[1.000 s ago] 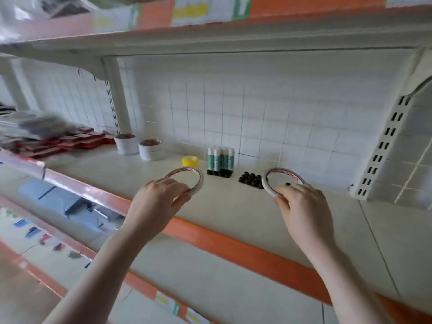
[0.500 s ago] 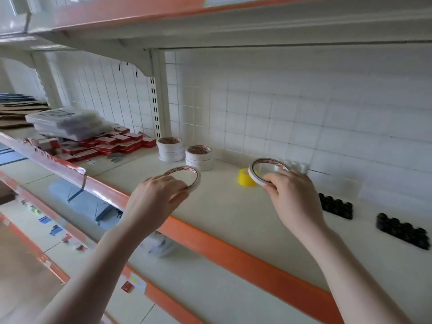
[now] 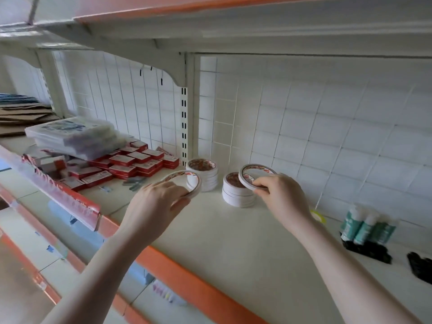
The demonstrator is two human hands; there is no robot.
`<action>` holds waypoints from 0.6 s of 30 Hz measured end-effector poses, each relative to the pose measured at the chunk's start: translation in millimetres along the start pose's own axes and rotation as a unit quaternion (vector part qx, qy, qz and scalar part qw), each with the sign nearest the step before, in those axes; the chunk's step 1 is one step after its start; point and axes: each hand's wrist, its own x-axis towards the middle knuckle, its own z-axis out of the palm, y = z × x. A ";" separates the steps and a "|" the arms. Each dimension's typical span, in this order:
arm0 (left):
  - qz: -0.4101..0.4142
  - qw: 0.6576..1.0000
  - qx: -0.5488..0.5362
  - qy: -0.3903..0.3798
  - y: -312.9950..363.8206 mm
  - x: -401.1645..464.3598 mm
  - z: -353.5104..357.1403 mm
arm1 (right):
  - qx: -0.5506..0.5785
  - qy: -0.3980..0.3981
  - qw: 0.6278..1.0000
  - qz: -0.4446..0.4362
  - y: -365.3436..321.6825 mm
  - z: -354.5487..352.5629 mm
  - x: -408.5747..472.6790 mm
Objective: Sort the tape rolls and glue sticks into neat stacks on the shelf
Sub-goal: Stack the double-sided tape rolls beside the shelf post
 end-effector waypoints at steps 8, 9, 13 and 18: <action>0.035 0.998 -0.042 -0.019 -53.8 11.7 13.5 | 0.001 -0.076 0.994 0.083 -10.7 38.8 34.4; 0.040 0.998 -0.049 -0.019 -58.3 11.8 15.6 | 0.003 -0.081 0.993 0.086 -12.2 41.1 36.3; 0.046 0.996 -0.070 -0.025 -68.5 11.6 23.7 | 0.031 -0.099 0.991 0.088 -14.9 49.5 37.9; 0.053 0.995 -0.081 -0.024 -73.4 16.3 26.3 | 0.030 -0.091 0.990 0.103 -11.3 53.1 39.1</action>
